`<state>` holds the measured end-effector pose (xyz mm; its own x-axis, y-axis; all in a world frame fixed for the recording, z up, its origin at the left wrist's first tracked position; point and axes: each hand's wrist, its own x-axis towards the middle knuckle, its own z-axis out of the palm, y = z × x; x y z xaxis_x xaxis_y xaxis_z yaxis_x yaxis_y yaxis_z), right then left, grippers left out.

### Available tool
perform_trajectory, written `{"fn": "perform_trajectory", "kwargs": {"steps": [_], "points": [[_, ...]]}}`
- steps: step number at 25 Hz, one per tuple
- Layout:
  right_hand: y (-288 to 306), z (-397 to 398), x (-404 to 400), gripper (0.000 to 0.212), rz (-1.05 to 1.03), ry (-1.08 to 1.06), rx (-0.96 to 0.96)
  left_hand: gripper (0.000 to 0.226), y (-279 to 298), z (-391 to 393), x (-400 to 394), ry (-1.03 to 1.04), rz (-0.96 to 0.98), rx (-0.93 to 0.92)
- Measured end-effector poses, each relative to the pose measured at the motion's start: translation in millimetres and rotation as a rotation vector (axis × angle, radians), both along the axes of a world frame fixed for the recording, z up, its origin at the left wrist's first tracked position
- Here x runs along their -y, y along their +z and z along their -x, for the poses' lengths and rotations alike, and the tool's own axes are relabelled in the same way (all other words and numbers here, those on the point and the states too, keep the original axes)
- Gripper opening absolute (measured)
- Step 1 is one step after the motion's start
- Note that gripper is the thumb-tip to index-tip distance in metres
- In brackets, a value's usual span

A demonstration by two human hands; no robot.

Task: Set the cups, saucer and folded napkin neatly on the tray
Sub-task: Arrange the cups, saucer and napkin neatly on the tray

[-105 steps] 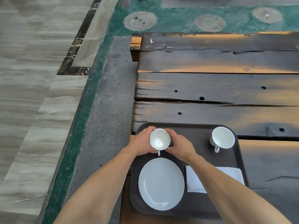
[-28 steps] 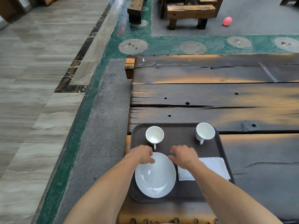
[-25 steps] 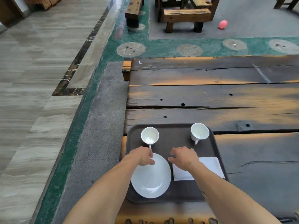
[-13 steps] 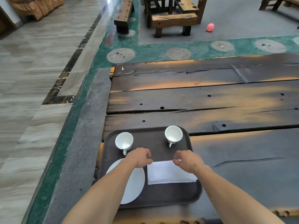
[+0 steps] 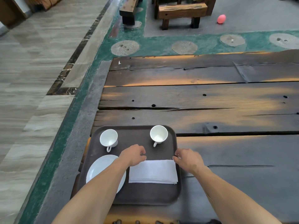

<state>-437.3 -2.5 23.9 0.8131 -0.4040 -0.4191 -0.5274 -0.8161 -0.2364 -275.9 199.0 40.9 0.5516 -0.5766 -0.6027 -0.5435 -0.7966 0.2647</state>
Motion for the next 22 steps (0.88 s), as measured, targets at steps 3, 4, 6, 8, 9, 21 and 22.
{"fn": "perform_trajectory", "kwargs": {"steps": [3,4,6,8,9,21,22], "points": [[-4,-9,0,0.031,-0.022,0.013,0.002,0.039,-1,-7,3,0.017,0.007,0.005],[-4,-13,0,0.031,-0.033,0.007,0.005,0.039,-1,-9,4,0.015,0.009,0.009],[-6,-21,-1,0.032,-0.054,-0.012,0.019,0.039,-3,-16,8,0.007,0.013,0.015],[-6,-28,0,0.032,-0.049,-0.036,0.044,0.037,-6,-24,15,-0.005,0.021,0.014],[-7,-32,2,0.033,-0.045,-0.052,0.061,0.037,-7,-28,18,-0.008,0.027,0.010],[-9,-78,18,0.093,-0.134,-0.101,0.066,0.080,-10,-76,75,-0.139,0.115,0.064],[-11,-82,18,0.099,-0.152,-0.106,0.059,0.087,-11,-77,80,-0.174,0.113,0.058]]}}
